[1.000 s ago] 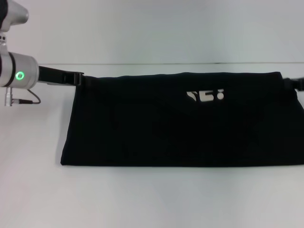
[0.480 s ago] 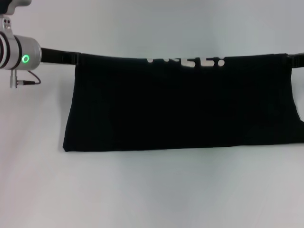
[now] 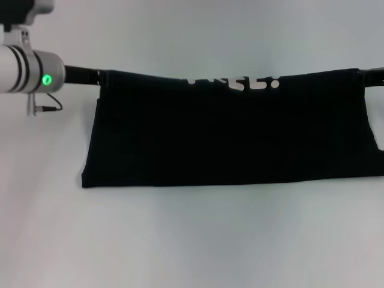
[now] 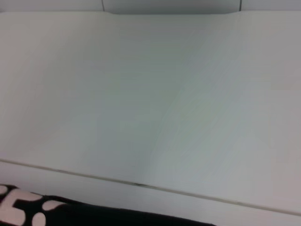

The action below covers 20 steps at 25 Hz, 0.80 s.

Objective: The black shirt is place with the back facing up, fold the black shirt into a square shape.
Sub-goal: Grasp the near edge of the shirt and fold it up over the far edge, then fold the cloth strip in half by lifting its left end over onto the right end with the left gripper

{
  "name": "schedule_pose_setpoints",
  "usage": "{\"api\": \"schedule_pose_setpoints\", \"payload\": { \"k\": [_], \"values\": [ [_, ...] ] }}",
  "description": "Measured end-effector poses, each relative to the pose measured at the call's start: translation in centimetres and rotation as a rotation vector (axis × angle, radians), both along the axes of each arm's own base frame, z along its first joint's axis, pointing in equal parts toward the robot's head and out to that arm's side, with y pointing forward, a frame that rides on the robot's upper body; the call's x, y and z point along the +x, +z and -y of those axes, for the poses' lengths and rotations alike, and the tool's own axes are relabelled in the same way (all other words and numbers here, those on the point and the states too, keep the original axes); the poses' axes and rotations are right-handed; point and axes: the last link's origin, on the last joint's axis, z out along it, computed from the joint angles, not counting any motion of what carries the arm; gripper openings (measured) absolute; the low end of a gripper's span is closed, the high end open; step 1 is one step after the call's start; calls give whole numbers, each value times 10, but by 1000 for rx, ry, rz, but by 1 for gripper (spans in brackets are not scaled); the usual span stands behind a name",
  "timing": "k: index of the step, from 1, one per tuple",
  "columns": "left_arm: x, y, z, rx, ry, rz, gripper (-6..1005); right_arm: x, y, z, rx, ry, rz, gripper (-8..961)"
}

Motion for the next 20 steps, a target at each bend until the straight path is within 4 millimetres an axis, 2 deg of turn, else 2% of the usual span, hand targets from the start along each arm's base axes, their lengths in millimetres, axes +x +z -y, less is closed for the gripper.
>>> {"api": "schedule_pose_setpoints", "payload": {
  "k": [8, 13, 15, 20],
  "values": [
    [-5, -27, 5, 43, 14, -34, 196, 4, -12, 3, 7, -3, 34, 132],
    [-12, -25, 2, 153, 50, -48, 202, 10, -6, 0, 43, -7, 105, 143],
    [-14, -19, 0, 194, 62, -36, 204, 10, 1, -2, 68, -5, 123, 235],
    [-20, 1, 0, 266, 85, 44, 439, 5, 18, -4, 62, 6, 77, 458]
  ]
}}
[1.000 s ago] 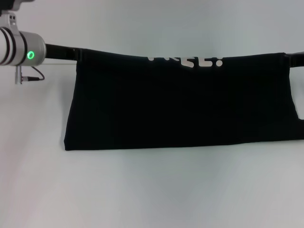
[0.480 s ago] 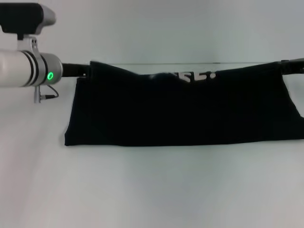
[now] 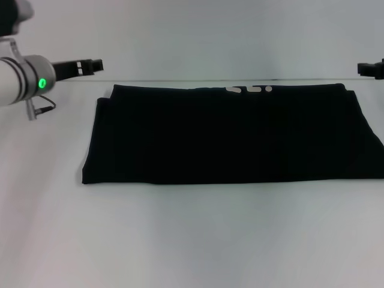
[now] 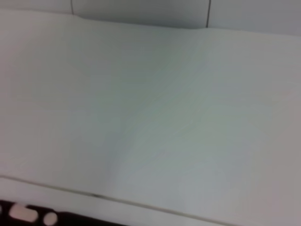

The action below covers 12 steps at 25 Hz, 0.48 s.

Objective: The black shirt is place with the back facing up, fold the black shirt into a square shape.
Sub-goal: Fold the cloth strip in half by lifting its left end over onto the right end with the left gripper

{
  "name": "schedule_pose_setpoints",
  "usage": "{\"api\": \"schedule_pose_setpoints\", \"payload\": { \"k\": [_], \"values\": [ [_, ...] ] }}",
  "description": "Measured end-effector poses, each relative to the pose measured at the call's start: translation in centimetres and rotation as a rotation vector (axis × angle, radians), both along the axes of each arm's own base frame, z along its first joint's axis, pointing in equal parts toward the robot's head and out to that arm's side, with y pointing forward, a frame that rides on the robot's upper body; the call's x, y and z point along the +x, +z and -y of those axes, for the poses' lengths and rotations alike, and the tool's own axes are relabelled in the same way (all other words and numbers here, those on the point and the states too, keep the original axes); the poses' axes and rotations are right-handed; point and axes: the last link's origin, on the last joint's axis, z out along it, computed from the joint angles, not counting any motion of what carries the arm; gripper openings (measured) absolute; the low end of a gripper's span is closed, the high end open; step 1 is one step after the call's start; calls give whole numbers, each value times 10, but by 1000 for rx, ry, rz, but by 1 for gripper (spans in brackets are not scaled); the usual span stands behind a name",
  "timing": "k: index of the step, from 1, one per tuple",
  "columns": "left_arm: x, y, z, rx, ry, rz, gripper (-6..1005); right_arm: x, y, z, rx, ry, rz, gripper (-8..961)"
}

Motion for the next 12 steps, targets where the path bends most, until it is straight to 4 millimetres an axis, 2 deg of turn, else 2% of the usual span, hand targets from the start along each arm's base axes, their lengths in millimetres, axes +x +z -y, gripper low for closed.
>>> {"api": "schedule_pose_setpoints", "payload": {
  "k": [4, 8, 10, 11, 12],
  "values": [
    [-2, 7, 18, -115, -26, 144, 600, -6, 6, 11, -83, 11, -98, 629],
    [-1, 9, 50, -302, -79, 304, 737, -19, 3, 30, -220, 63, -210, 679],
    [0, 10, 57, -335, -92, 333, 794, -25, -1, 39, -278, 90, -270, 692],
    [-1, 14, 74, -401, -108, 418, 823, -27, -3, 43, -302, 100, -295, 693],
    [-3, 15, 78, -408, -104, 433, 826, -30, -4, 46, -320, 110, -314, 693]
  ]
}}
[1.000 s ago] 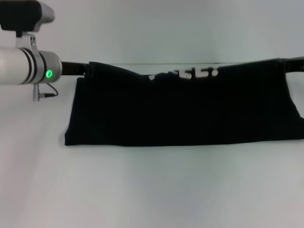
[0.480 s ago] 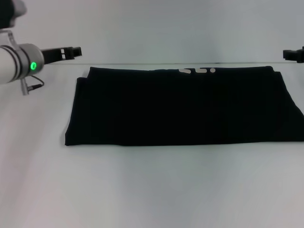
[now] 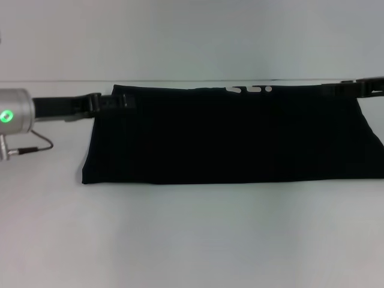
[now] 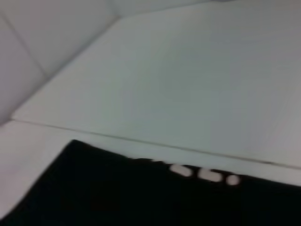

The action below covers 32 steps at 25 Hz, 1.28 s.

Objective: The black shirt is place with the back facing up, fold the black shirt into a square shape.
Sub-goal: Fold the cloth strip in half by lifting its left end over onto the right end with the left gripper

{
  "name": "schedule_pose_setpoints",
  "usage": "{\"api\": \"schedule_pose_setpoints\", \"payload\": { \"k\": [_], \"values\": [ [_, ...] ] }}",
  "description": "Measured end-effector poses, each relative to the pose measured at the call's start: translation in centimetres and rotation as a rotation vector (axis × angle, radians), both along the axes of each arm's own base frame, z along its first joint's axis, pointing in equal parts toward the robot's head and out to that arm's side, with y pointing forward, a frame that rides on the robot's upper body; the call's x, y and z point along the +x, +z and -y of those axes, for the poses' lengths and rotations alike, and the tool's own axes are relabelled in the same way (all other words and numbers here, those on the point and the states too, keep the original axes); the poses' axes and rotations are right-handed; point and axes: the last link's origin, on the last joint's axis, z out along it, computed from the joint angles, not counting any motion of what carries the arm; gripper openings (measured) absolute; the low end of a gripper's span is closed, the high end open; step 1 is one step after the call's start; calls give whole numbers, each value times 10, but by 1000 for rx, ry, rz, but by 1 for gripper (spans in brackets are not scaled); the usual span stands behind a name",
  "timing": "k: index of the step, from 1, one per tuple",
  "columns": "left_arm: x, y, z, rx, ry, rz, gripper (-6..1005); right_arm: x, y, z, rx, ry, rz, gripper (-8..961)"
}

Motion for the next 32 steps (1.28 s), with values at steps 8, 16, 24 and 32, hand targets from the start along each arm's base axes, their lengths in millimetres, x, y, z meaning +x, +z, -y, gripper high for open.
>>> {"api": "schedule_pose_setpoints", "payload": {
  "k": [8, 16, 24, 32],
  "values": [
    [-25, 9, 36, -123, 152, 140, 848, -3, -16, 8, -36, 7, -50, 699],
    [-41, -5, 51, -188, 356, 236, 866, -10, -14, -5, 18, 8, -27, 700],
    [-45, -23, 59, -261, 530, 333, 867, -12, -13, -9, 37, 7, -19, 699],
    [-52, -30, 58, -253, 661, 372, 862, -12, -12, -14, 67, 1, -4, 700]
  ]
}}
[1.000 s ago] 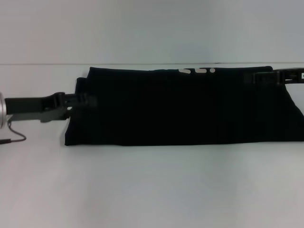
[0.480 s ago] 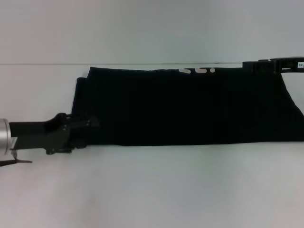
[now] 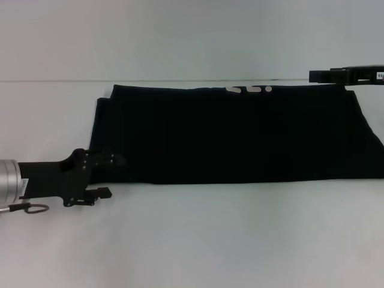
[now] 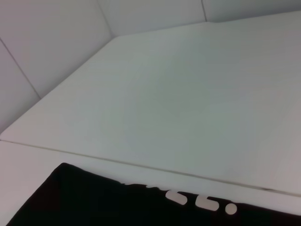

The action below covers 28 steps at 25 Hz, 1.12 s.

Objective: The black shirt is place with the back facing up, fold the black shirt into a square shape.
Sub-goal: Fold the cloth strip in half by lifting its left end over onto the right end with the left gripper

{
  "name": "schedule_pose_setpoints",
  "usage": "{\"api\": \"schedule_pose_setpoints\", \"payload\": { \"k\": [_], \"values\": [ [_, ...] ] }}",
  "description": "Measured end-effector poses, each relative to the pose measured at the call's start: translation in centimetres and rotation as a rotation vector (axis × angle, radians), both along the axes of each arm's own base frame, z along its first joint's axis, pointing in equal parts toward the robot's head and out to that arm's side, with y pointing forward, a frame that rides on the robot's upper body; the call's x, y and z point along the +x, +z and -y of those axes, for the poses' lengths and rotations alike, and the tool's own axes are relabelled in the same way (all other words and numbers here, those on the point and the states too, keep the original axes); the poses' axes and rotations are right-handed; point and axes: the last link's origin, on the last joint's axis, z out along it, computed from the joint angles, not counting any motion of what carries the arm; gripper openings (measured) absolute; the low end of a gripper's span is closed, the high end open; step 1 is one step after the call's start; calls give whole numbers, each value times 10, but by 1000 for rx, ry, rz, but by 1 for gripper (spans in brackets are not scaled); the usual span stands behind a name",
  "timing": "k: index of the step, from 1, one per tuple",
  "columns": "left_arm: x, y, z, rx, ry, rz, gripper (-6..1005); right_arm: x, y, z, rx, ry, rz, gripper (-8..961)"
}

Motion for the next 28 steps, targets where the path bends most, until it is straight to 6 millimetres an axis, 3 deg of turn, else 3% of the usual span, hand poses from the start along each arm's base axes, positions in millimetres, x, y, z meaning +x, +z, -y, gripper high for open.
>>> {"api": "schedule_pose_setpoints", "payload": {
  "k": [28],
  "values": [
    [-13, -2, -5, 30, 184, 14, 808, 1, 1, -2, 13, -3, 16, 700]
  ]
}}
